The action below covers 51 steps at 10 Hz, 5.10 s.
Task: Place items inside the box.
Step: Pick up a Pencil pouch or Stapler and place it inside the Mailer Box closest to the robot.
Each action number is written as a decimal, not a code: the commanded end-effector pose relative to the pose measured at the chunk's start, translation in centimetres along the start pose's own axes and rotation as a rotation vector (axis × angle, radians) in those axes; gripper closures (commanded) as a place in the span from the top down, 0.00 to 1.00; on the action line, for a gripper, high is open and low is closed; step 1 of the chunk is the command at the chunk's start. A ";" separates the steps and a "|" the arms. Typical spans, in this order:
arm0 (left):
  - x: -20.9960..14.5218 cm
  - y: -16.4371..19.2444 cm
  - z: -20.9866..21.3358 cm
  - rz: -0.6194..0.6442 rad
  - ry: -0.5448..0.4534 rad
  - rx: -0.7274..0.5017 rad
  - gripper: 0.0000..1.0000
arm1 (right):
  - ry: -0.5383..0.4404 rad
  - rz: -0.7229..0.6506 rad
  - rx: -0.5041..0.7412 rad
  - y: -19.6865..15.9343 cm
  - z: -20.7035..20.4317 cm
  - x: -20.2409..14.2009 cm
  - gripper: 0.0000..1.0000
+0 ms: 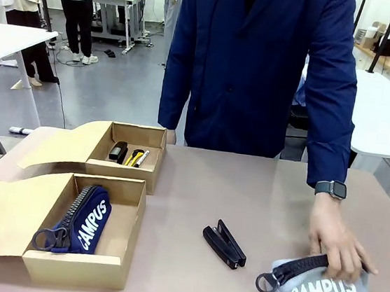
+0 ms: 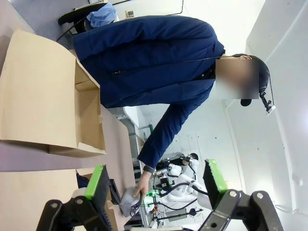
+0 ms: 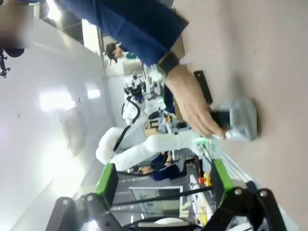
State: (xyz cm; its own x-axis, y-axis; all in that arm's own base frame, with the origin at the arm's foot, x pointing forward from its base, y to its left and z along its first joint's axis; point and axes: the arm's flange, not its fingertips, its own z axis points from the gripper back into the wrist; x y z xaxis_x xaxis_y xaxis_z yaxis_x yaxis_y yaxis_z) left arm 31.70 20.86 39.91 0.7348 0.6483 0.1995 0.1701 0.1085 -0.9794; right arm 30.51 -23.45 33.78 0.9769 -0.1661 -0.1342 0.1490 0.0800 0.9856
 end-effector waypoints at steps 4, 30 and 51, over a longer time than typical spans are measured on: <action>-0.3 -0.1 0.1 -0.016 0.009 -0.008 1.00 | 0.078 0.012 -0.040 1.0 -0.3 2.1 1.00; -0.3 -0.1 0.1 -0.016 0.009 -0.008 1.00 | 0.025 0.184 -1.419 13.3 -55.1 -8.0 1.00; -0.3 -0.1 0.1 -0.016 0.009 -0.008 1.00 | 0.504 0.646 -1.449 0.7 -58.2 -4.6 1.00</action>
State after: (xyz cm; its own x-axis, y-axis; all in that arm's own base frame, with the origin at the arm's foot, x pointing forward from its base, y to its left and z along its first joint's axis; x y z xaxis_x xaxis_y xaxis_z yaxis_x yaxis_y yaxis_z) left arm 31.75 20.82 39.89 0.7361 0.6469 0.1992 0.1695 0.1088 -0.9795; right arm 34.64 33.72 29.05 0.8237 0.5586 -0.0973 -0.5565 0.8293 0.0497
